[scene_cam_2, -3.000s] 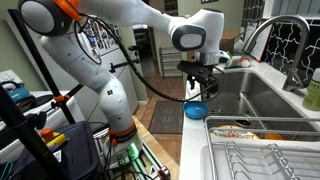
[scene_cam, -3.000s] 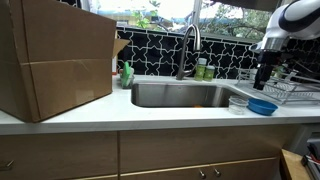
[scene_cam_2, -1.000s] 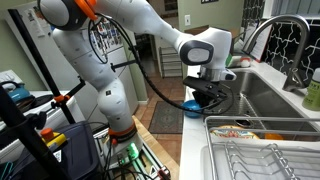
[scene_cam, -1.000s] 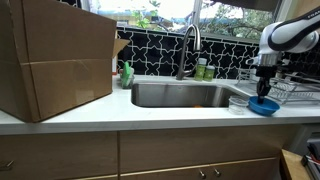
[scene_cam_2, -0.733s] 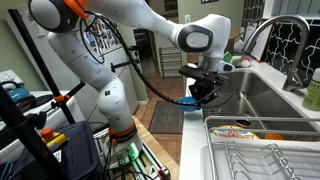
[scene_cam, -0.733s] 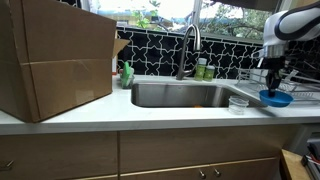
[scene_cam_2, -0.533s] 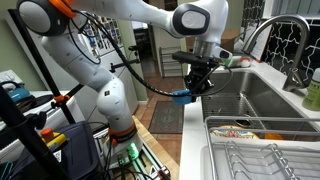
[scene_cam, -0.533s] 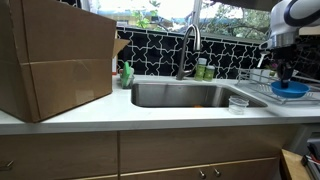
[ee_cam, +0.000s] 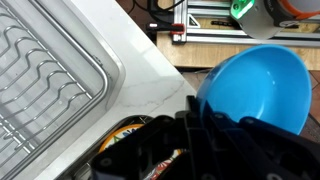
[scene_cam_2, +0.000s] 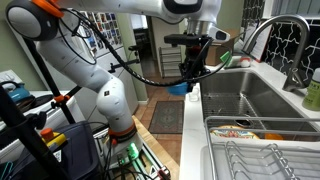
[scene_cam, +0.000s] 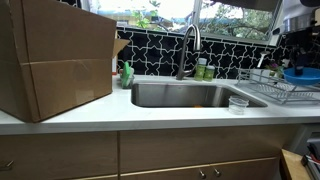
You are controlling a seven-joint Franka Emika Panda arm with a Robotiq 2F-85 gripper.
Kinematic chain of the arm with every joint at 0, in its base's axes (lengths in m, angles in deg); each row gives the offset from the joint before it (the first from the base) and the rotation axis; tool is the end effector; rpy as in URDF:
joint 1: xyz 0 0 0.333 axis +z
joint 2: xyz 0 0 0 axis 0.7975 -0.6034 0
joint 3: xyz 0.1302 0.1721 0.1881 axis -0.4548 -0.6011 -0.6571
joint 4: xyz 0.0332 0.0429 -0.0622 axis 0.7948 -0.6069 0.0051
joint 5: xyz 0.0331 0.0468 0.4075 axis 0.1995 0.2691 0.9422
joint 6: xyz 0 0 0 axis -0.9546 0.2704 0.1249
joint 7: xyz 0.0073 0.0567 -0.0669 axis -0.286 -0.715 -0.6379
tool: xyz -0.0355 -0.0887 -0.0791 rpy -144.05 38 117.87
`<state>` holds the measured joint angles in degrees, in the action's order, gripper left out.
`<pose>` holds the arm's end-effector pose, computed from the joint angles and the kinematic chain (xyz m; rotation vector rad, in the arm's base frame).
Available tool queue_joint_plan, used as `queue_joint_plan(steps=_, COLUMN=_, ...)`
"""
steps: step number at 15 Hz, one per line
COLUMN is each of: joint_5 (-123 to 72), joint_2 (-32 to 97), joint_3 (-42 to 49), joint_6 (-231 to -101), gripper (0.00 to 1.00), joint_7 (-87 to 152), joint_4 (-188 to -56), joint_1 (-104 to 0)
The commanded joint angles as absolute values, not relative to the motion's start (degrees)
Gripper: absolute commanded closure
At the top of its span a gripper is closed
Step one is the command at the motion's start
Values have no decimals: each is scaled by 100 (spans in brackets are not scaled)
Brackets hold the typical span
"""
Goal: Pick up the blue bowl and put it in the dish rack
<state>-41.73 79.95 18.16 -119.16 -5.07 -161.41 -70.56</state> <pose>0.2930 -0.2740 0.4723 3.1042 0.0485 -0.4758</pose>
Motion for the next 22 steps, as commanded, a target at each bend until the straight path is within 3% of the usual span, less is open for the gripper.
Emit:
queue_joint_plan(steps=1, joint_5=-4232, joint_2=8014, joint_3=1961, joint_6=-11867, gripper=96, joint_7=-435, joint_4=-16117, joint_1=-6867)
queue_joint_plan(steps=19, joint_5=-8403, joint_2=7897, joint_3=1821, joint_6=-11727, gripper=99, joint_7=2690, joint_4=-15960, joint_1=-7281)
queue_joint_plan(steps=22, joint_5=-8143, joint_2=7953, joint_3=1913, joint_6=-11693, gripper=96, joint_7=2328, joint_4=-15857, joint_1=-7080)
